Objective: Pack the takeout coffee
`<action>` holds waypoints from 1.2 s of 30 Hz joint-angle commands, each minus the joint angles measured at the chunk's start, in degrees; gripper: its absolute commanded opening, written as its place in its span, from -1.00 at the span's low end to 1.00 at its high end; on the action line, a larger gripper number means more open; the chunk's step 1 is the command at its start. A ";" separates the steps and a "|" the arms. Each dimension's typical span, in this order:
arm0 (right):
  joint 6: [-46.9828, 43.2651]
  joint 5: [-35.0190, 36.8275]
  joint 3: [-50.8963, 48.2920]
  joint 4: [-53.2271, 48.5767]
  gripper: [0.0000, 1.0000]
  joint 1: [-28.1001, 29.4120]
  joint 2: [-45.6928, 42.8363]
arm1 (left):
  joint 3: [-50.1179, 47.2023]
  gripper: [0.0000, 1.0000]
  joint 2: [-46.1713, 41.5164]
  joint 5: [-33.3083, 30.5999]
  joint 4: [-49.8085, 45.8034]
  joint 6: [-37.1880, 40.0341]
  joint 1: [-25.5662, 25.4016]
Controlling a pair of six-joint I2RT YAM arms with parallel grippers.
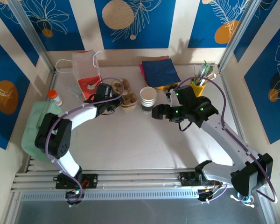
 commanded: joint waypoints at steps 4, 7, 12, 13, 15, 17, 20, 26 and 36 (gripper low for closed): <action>0.23 -0.35 -0.62 -1.05 0.67 -0.59 0.32 | -0.37 -0.43 -0.45 1.83 2.69 -2.14 0.74; 0.50 -0.41 -0.76 -1.06 0.67 -0.78 0.30 | -0.36 -0.46 -0.46 2.33 3.27 -2.84 0.75; 0.58 -0.43 -0.98 -1.32 0.67 -1.14 0.30 | -0.25 -0.48 0.36 2.89 4.36 -4.07 0.75; 0.58 -0.43 -1.06 -1.33 0.67 -1.14 0.30 | -0.27 -0.49 0.54 3.05 4.64 -4.28 0.75; 0.68 -0.43 -1.28 -1.41 0.67 -1.27 0.13 | -0.18 -0.51 0.93 3.24 5.11 -4.73 0.75; 0.78 -0.44 -1.42 -1.50 0.67 -1.44 0.04 | -0.01 -0.52 1.40 3.33 5.22 -4.93 0.75; 0.85 -0.47 -1.59 -1.68 0.67 -1.74 -0.01 | 0.15 -0.52 1.64 3.24 5.31 -5.15 0.75; 0.93 -0.52 -1.86 -1.85 0.67 -2.27 -0.14 | 0.39 -0.53 1.42 2.54 4.96 -5.28 0.75; 0.94 -0.55 -2.27 -2.25 0.67 -2.96 -0.83 | 0.69 -0.82 -0.04 3.28 6.27 -7.42 0.75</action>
